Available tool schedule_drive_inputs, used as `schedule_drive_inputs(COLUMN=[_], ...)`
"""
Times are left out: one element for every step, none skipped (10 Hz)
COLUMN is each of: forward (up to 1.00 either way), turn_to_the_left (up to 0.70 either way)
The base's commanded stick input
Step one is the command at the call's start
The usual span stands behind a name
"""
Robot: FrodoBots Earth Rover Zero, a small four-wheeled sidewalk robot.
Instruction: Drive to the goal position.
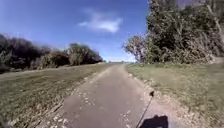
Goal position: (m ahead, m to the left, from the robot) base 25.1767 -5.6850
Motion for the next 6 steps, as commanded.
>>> schedule_drive_inputs(forward=[0.5,0.5,0.5,0.5,0.5,0.5], turn_to_the_left=[0.0,0.0,0.0,0.13,0.44,0.25])
